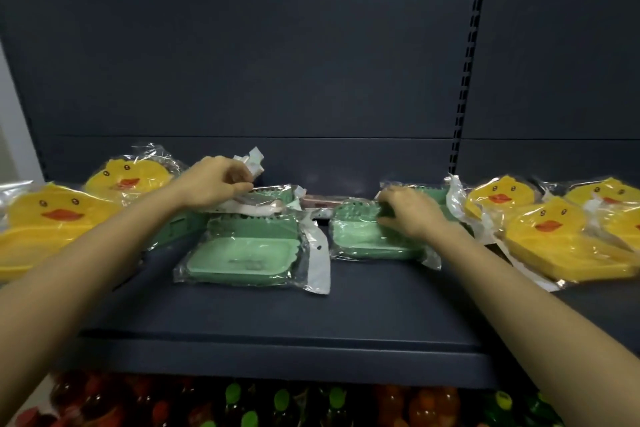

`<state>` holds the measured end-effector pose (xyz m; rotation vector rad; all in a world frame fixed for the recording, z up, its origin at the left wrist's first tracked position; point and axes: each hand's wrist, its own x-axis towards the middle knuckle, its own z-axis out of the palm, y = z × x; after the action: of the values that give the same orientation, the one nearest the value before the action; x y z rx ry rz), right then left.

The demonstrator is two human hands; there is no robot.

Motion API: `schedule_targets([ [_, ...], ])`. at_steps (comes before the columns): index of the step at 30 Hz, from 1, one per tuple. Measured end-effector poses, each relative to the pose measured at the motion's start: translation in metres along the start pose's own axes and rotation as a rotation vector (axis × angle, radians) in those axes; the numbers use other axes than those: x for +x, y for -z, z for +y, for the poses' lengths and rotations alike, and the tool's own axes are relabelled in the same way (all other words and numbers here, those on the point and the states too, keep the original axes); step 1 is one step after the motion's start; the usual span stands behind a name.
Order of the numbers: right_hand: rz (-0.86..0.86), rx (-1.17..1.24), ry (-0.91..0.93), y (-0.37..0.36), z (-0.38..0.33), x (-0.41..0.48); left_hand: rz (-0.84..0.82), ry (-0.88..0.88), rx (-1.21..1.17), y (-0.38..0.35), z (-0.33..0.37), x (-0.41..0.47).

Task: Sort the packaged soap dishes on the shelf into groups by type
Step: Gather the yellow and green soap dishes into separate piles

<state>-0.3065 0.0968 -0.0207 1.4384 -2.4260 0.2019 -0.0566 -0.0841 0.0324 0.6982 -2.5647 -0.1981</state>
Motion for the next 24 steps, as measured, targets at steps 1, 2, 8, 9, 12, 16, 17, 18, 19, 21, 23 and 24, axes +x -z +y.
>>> schedule_targets([
  [1, 0.033, -0.017, -0.011, -0.002, -0.002, -0.001, 0.005, -0.001, -0.007, 0.002, -0.004, 0.0],
  [2, 0.065, -0.031, -0.016, -0.002, -0.004, -0.001, 0.002, -0.002, -0.014, 0.003, -0.008, -0.001],
  [8, 0.197, 0.02, -0.011, 0.021, -0.008, -0.006, -0.063, -0.082, 0.0, 0.01, -0.022, -0.004],
  [9, 0.204, 0.035, -0.017, 0.026, -0.008, -0.008, -0.049, -0.101, -0.005, 0.013, -0.022, -0.005],
  [12, 0.228, 0.033, -0.027, 0.039, -0.006, -0.015, -0.028, -0.164, -0.066, 0.017, -0.012, -0.009],
  [16, 0.271, 0.074, -0.076, 0.051, -0.002, -0.021, -0.161, -0.183, 0.052, 0.01, 0.001, -0.016],
  [17, 0.275, 0.082, -0.084, 0.054, -0.002, -0.021, -0.183, -0.187, 0.147, 0.007, 0.003, -0.017],
  [18, 0.277, 0.09, -0.089, 0.055, -0.001, -0.022, -0.191, -0.184, 0.236, 0.003, 0.003, -0.017],
  [19, 0.277, 0.096, -0.093, 0.057, -0.001, -0.022, -0.179, -0.175, 0.297, 0.001, 0.004, -0.017],
  [21, 0.27, 0.1, -0.099, 0.059, 0.0, -0.024, -0.125, -0.158, 0.346, -0.001, 0.003, -0.017],
  [23, 0.261, 0.096, -0.096, 0.06, 0.001, -0.026, -0.094, -0.16, 0.385, -0.004, 0.002, -0.017],
  [24, 0.258, 0.096, -0.096, 0.06, 0.001, -0.027, -0.091, -0.166, 0.402, -0.005, 0.001, -0.016],
])
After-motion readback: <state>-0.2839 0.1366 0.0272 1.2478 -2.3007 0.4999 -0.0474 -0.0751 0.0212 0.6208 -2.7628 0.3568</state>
